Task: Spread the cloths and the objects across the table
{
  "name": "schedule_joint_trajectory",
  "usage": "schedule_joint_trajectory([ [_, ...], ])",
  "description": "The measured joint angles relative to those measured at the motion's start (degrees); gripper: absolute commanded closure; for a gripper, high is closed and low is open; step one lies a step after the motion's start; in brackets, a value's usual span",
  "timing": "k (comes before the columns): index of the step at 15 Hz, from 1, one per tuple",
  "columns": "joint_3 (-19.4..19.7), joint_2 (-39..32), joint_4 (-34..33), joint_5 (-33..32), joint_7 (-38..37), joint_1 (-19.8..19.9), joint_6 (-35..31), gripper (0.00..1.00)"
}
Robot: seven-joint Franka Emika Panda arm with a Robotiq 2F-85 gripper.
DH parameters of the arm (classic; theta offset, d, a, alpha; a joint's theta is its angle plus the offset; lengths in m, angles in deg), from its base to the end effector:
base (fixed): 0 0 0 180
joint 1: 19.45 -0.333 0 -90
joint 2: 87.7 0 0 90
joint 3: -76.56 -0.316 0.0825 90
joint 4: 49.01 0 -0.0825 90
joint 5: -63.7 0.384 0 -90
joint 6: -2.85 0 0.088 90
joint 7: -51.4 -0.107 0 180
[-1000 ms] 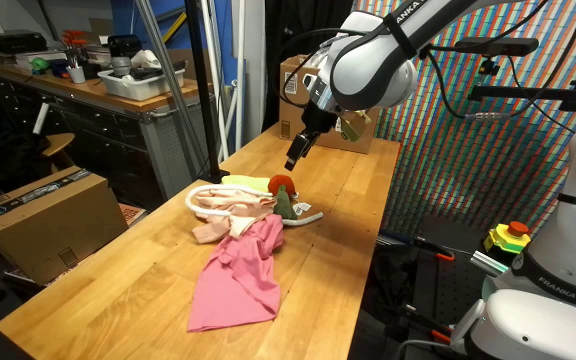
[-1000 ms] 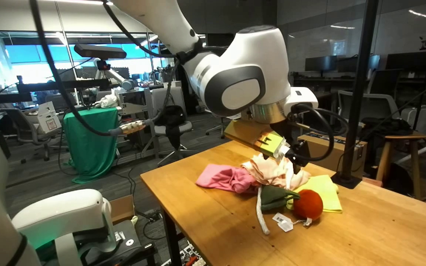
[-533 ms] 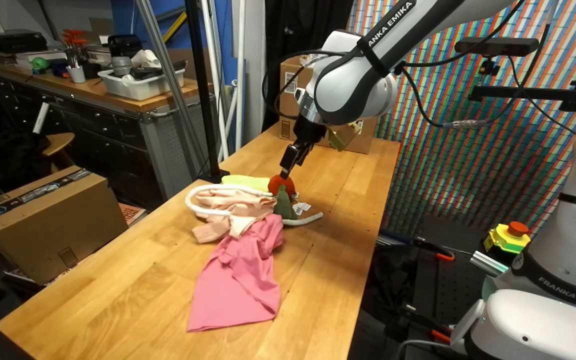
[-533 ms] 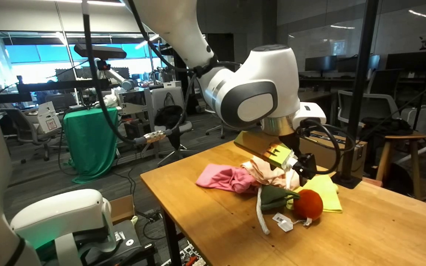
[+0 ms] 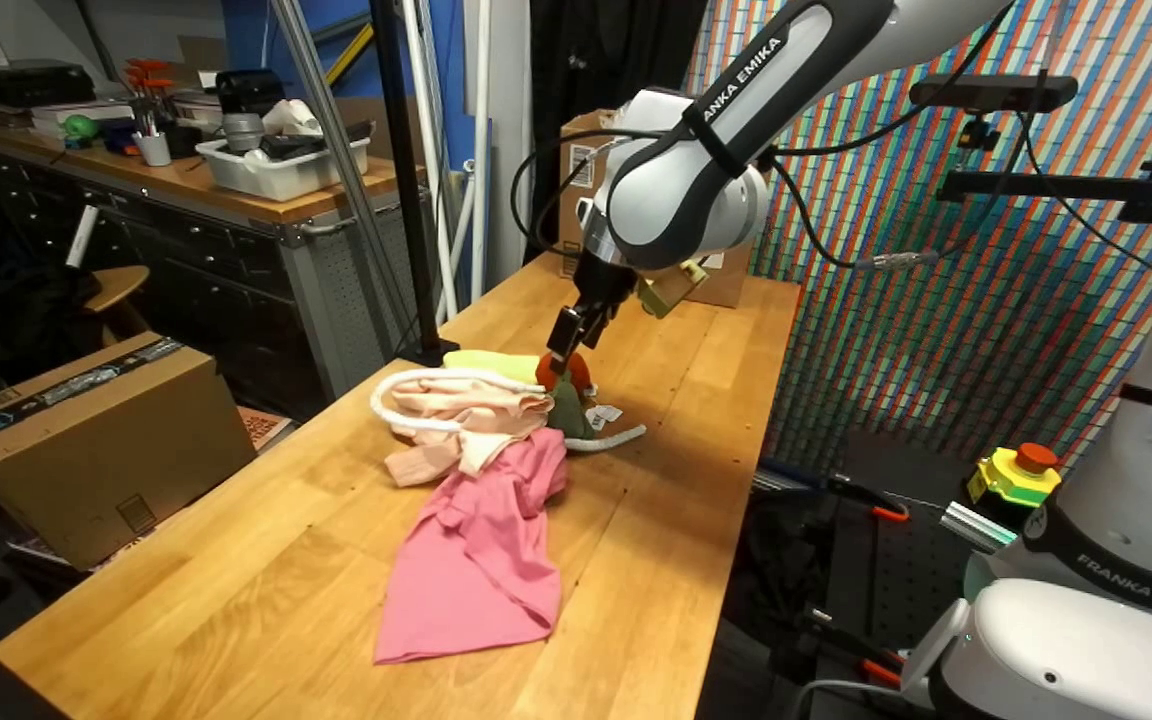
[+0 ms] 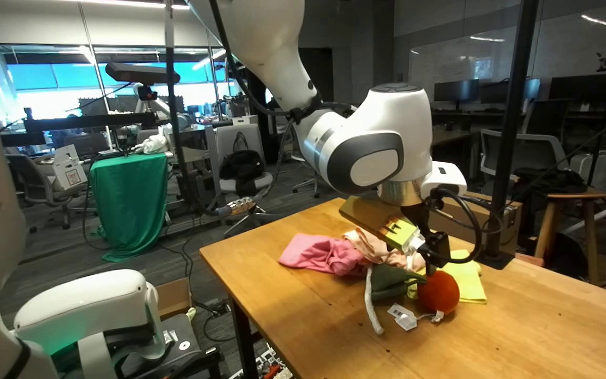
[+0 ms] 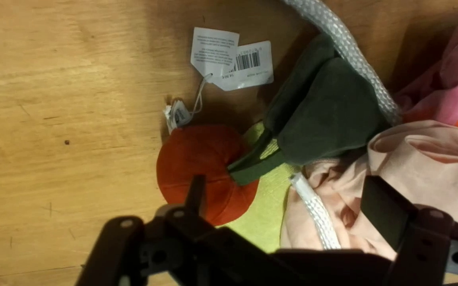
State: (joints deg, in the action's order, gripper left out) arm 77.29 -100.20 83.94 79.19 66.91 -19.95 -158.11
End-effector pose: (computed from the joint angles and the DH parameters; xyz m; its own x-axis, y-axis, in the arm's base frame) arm 0.5466 -0.0151 0.2736 0.9601 0.0116 0.2794 0.0345 -0.9964 -0.0769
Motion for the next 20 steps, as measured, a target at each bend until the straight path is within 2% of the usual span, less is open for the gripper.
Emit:
schedule_joint_trajectory([
  [11,0.3,-5.8,-4.5,-7.0,-10.6,1.3,-0.5,0.0],
  [20,1.7,-10.7,-8.8,-10.0,-16.3,1.2,-0.8,0.0],
])
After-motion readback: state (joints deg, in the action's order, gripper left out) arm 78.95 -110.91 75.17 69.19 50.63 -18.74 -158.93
